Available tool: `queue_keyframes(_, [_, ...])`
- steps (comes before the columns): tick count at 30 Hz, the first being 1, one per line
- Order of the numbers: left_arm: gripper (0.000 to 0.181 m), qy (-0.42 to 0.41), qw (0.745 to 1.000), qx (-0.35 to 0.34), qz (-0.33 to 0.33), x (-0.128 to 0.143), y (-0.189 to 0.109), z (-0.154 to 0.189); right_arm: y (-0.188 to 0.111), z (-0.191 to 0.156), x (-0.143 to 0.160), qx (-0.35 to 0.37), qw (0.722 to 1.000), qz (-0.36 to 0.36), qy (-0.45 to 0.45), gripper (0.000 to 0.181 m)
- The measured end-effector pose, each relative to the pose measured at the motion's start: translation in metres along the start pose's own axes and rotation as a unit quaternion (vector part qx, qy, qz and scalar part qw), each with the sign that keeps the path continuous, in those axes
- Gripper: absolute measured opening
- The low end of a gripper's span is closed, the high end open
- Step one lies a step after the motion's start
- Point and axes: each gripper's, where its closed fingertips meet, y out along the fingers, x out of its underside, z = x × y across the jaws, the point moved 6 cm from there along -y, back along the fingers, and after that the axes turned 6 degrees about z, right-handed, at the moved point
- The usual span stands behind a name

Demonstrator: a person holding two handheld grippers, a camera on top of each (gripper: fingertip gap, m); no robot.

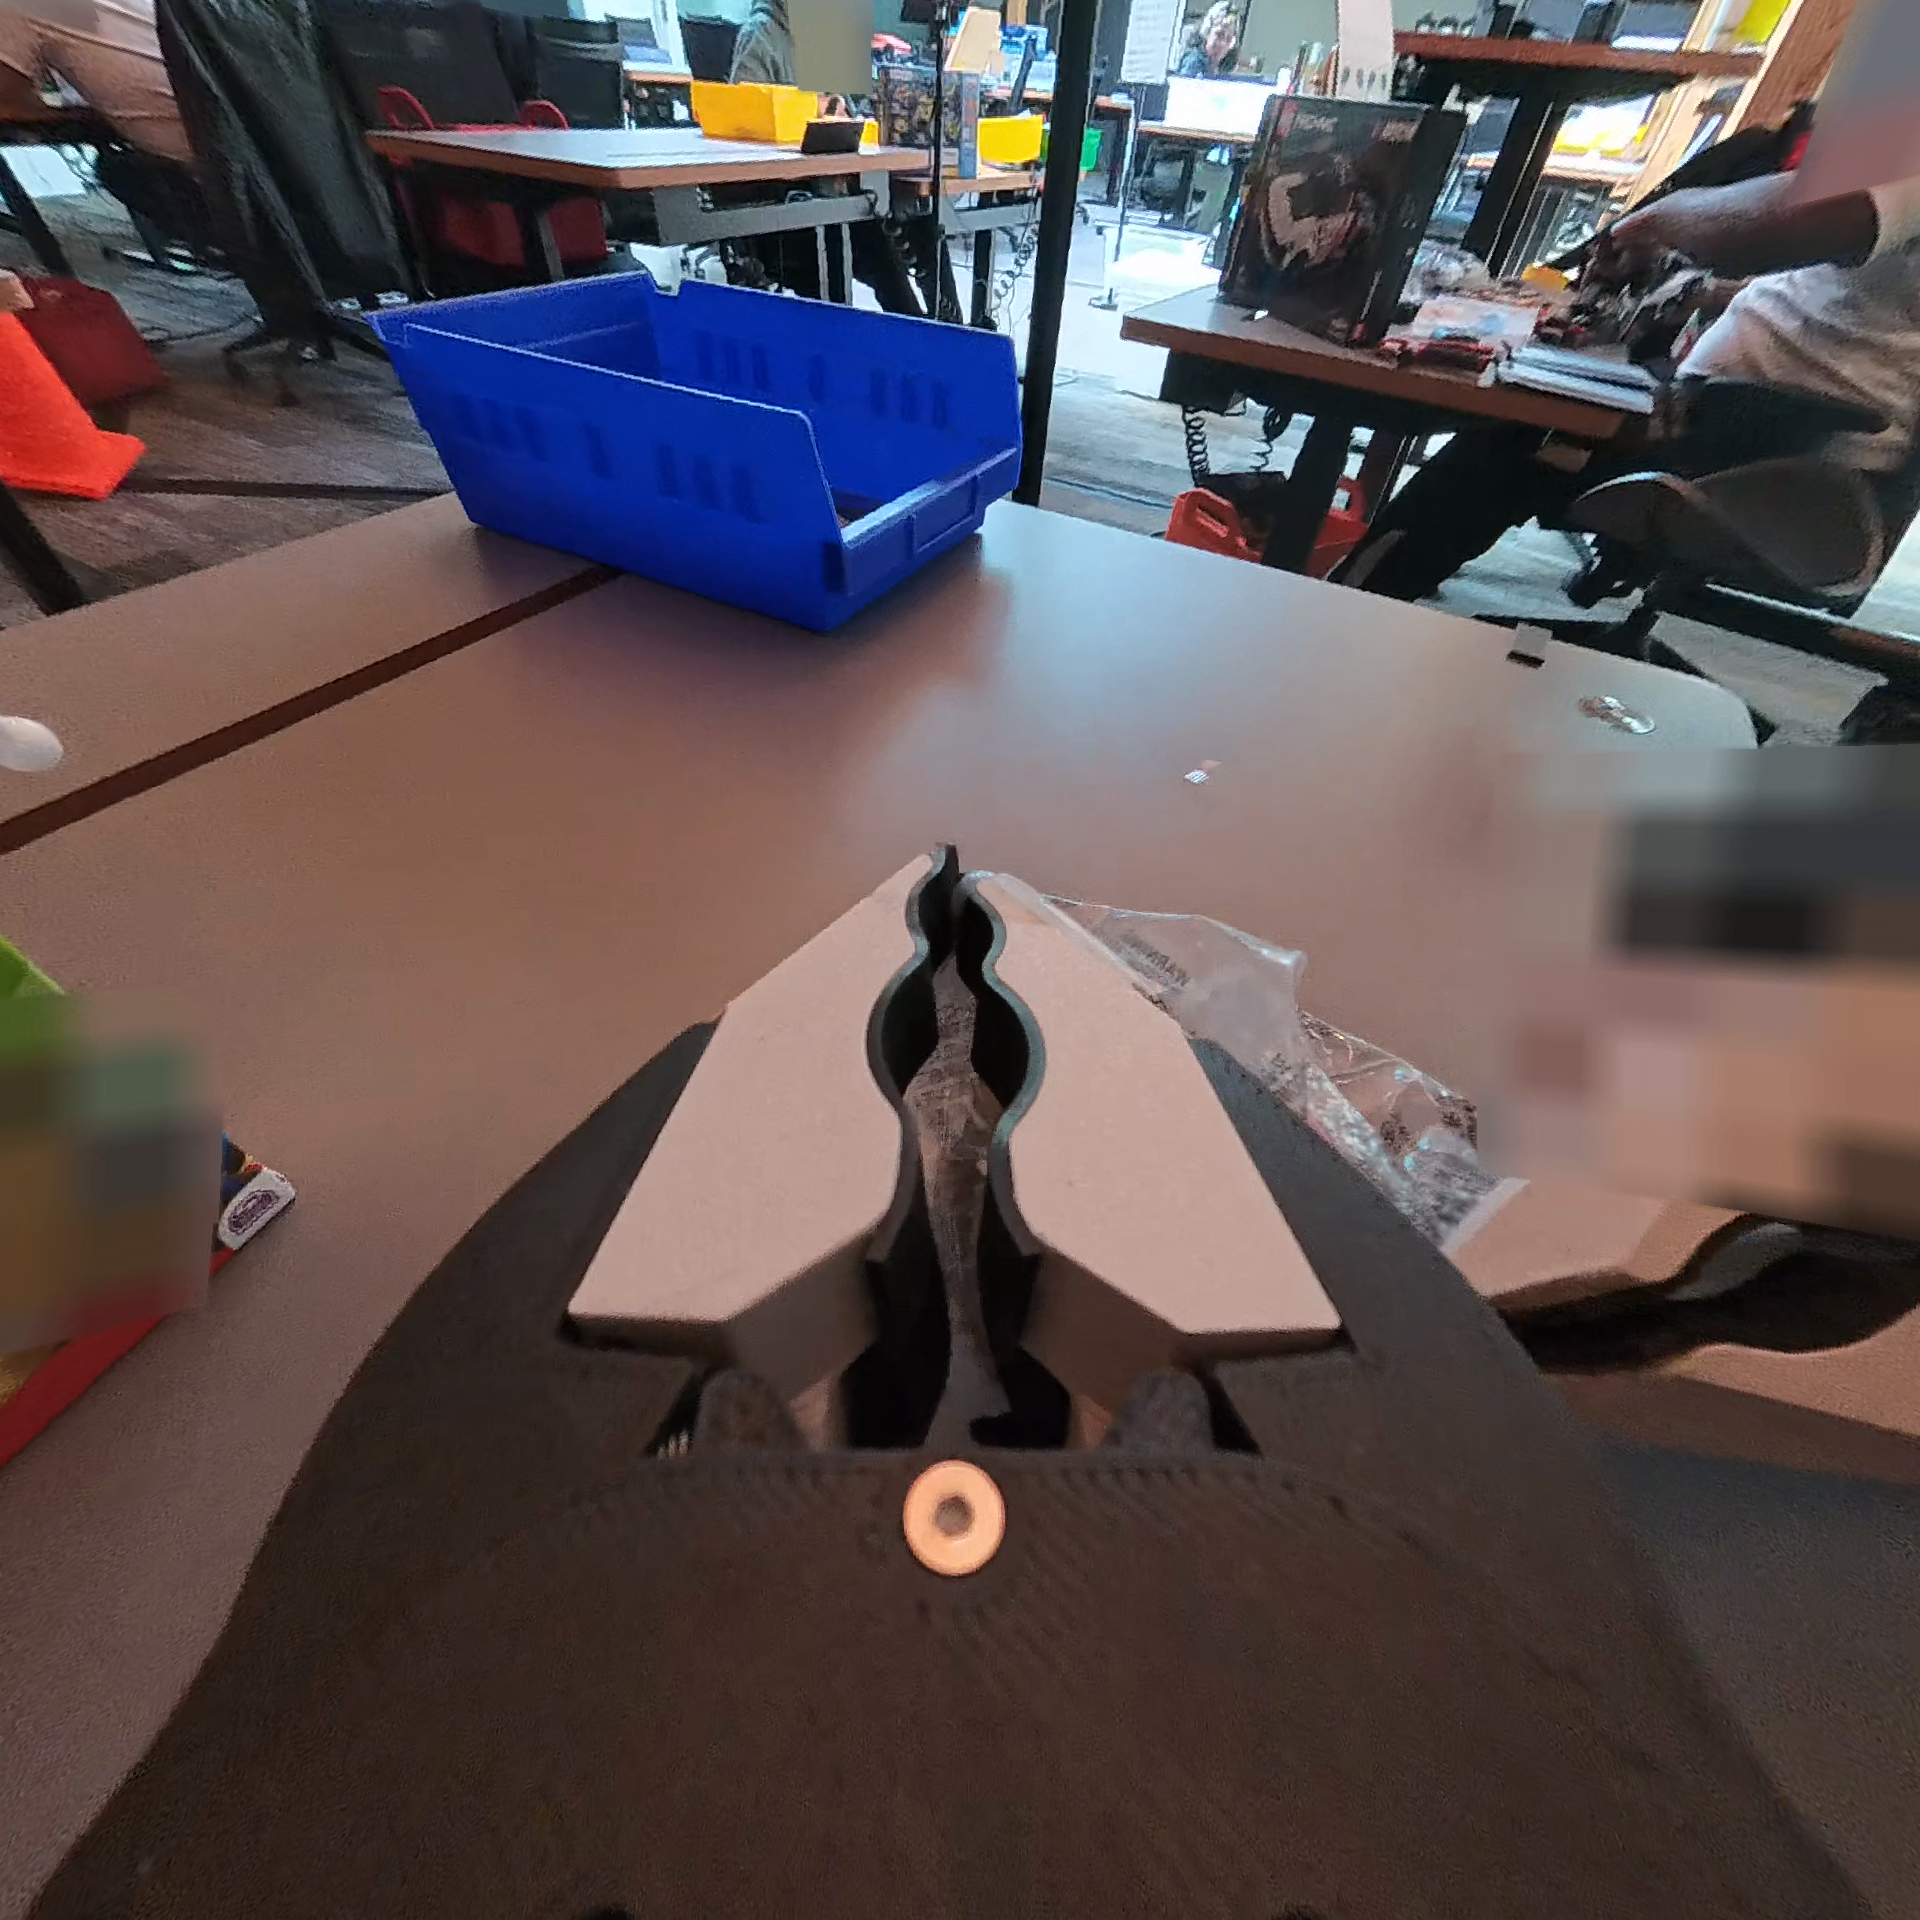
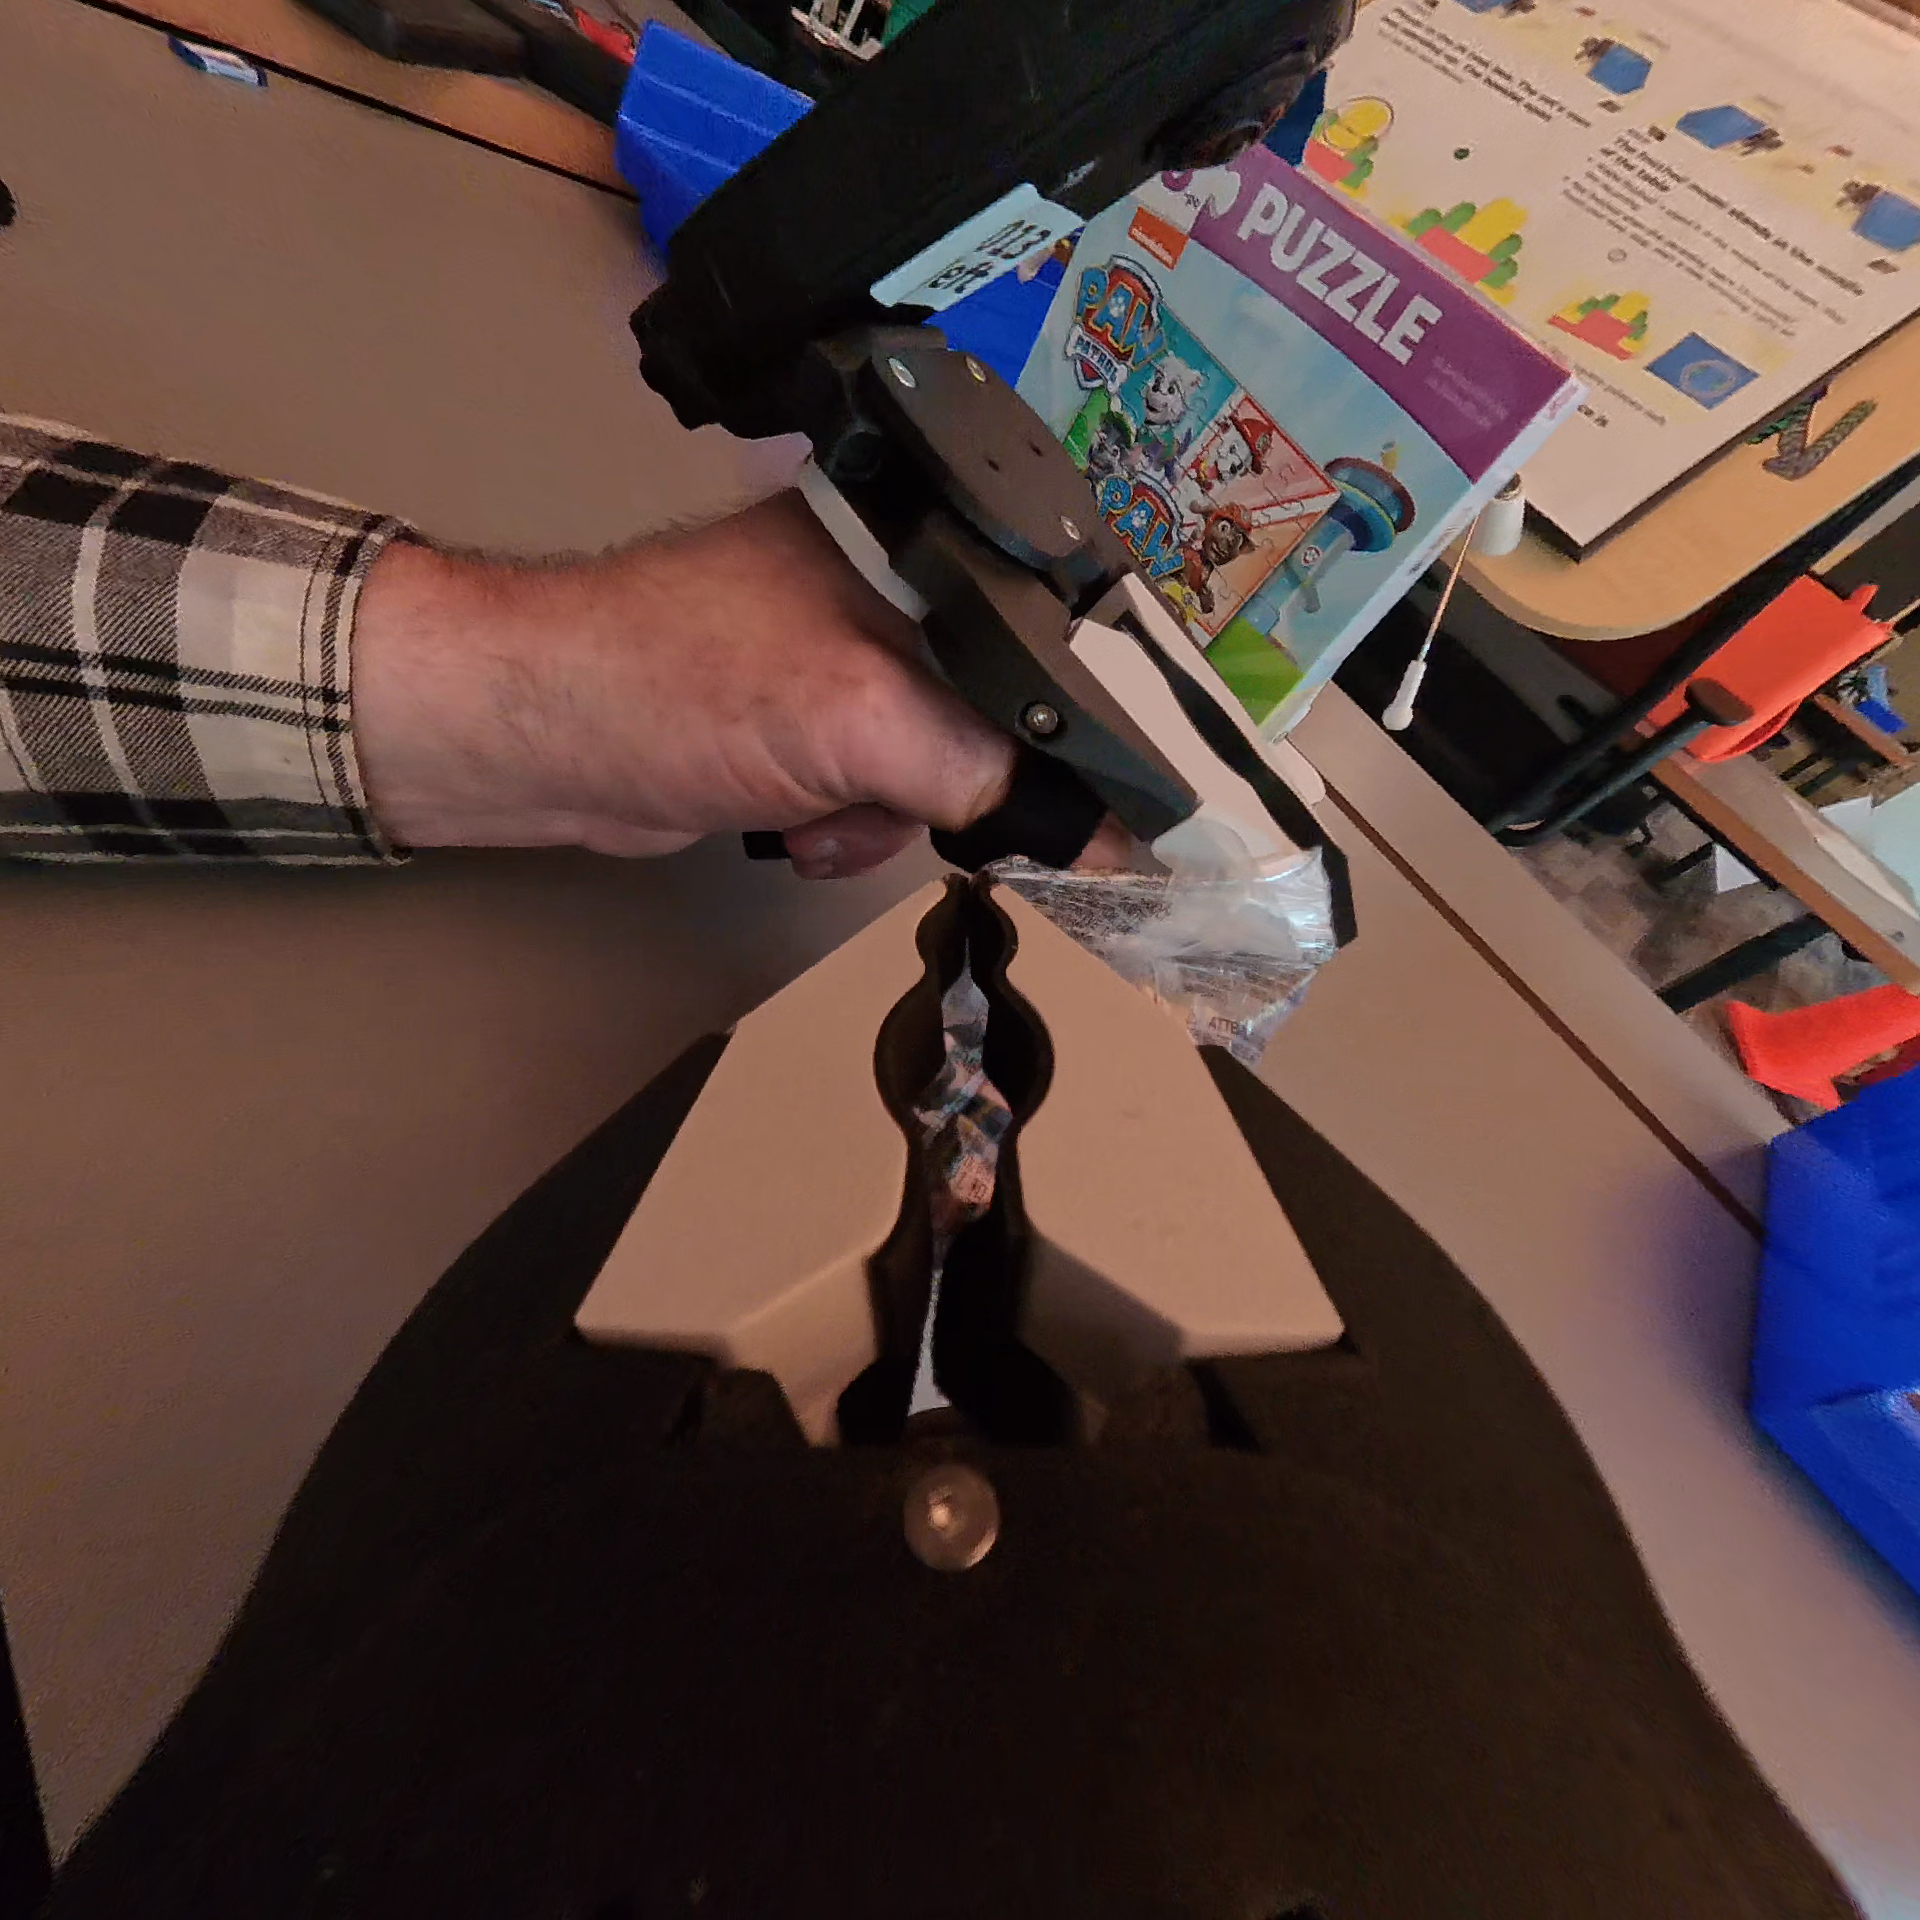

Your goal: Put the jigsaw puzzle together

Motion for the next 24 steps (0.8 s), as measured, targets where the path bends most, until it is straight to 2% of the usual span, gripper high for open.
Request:
queue_keyframes(4, [0.0, -0.028, 1.0, 0.001, -0.007, 0.006, 0.005, -0.007, -0.009, 0.0, 0.006, 0.018, 1.0, -0.009, -0.003, 0.0])
queue_keyframes(8, [0.0, -0.056, 0.998, -0.012, 0.007, 0.006, -0.006, -0.022, -0.035, 0.007, 0.004, 0.026, 0.999, 0.024, 0.029, 0.0])
queue_keyframes(14, [0.0, -0.04, 0.999, 0.033, -0.003, 0.0, -0.017, -0.007, -0.053, 0.025, 0.009, 0.036, 0.995, 0.049, 0.082, 0.0])
queue_keyframes(17, [0.0, -0.032, 0.999, 0.043, -0.004, -0.003, -0.027, 0.003, -0.049, 0.031, 0.007, 0.041, 0.996, 0.022, 0.077, 0.046])
queue_keyframes(19, [0.0, -0.017, 0.999, 0.042, -0.011, -0.005, -0.031, 0.01, -0.043, 0.03, 0.004, 0.042, 0.997, 0.011, 0.058, 0.063])
queue_keyframes(22, [0.0, -0.027, 0.999, 0.037, -0.006, -0.009, -0.036, 0.016, -0.033, 0.024, -0.002, 0.022, 0.998, -0.001, 0.053, 0.061])
queue_keyframes(24, [0.0, -0.022, 0.999, 0.043, -0.002, -0.01, -0.037, 0.022, -0.027, 0.021, 0.0, 0.014, 0.998, -0.015, 0.061, 0.047])
